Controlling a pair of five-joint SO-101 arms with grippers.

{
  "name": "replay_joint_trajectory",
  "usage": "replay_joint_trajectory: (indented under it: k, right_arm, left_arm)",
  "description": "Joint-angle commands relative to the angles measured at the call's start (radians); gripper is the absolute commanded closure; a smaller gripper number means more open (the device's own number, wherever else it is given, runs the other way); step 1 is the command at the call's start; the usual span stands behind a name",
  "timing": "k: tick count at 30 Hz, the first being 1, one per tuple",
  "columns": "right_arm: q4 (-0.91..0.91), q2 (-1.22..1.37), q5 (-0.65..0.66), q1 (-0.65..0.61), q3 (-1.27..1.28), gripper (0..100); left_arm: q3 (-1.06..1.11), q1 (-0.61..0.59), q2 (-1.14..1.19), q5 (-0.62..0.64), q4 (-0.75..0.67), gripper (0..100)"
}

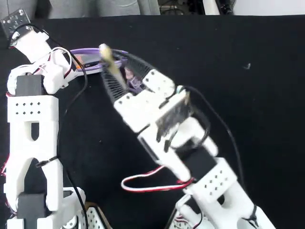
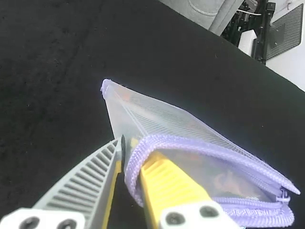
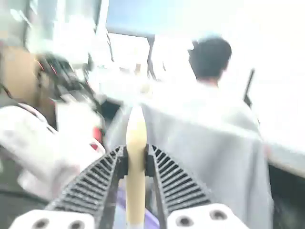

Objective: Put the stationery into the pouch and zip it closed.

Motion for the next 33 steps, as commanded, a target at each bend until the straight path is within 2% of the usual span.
replay_joint_trajectory:
  k: [1, 5, 9, 19, 24, 29, 33]
  right_arm:
    - [-0.262, -0.024, 0.015, -0.048, 0.062, 98.8]
    - [-0.497, -0.022, 0.015, -0.044, 0.174, 98.8]
    - [-0.641, 0.03, 0.017, -0.041, 0.237, 98.8]
    - [-1.036, 0.524, 0.017, 0.075, 0.185, 98.8]
    - [-1.14, 0.656, 0.11, 0.084, 0.173, 98.8]
    - [-1.119, 0.667, 0.115, 0.089, 0.174, 97.7]
    - [-1.046, 0.651, 0.114, 0.089, 0.148, 85.8]
  left_arm:
    - [-0.013, 0.05, -0.018, -0.002, 0.025, 97]
    - [-0.015, 0.074, -0.02, -0.002, 0.034, 97]
    - [-0.01, 0.074, -0.02, -0.002, 0.028, 97]
    - [-0.01, 0.074, -0.02, -0.002, 0.031, 97]
    - [-0.008, 0.062, -0.009, -0.003, 0.026, 97]
    - [-0.008, 0.056, -0.009, -0.003, 0.026, 97]
    - [-0.007, 0.051, -0.008, -0.003, 0.026, 97]
